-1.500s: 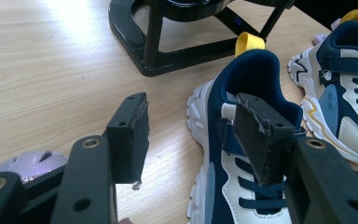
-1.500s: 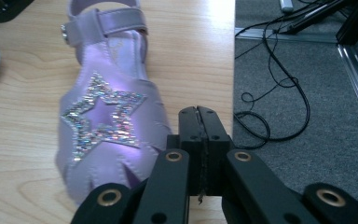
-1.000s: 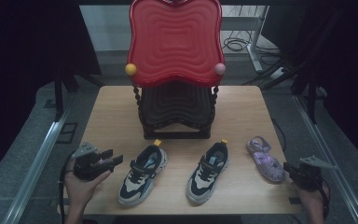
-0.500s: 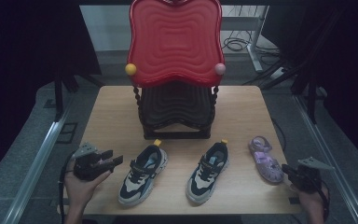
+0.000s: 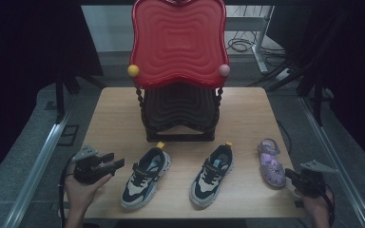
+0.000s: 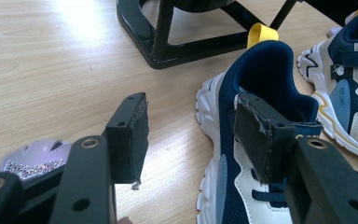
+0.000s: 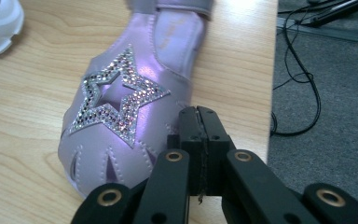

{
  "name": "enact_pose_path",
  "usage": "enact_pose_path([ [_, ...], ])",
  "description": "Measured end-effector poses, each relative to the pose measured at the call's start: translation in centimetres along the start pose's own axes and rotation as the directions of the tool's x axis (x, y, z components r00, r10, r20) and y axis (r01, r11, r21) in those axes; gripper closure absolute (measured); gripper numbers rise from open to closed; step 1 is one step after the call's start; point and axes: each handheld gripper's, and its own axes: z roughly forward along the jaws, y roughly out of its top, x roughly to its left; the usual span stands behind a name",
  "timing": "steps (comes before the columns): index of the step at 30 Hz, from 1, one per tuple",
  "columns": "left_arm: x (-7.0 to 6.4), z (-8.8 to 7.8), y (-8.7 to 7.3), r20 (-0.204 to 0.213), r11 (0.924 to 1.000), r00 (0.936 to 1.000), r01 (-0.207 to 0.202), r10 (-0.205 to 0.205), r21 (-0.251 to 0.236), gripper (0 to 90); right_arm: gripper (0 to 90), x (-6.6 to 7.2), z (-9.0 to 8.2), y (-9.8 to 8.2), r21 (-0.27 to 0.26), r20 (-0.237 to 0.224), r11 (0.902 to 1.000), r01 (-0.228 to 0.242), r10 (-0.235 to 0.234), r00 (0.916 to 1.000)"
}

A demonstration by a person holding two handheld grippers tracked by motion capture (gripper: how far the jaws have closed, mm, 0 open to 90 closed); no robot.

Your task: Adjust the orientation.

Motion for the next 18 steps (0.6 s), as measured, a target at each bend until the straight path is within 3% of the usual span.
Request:
enact_pose_path([
  [18,0.1,0.3,-0.1,0.012,0.9998,0.9999,0.006,-0.006,0.018,43.7,89.8,1.5,-0.2,0.2,0.032,-0.046,0.9986,0.041,-0.040,0.9981],
])
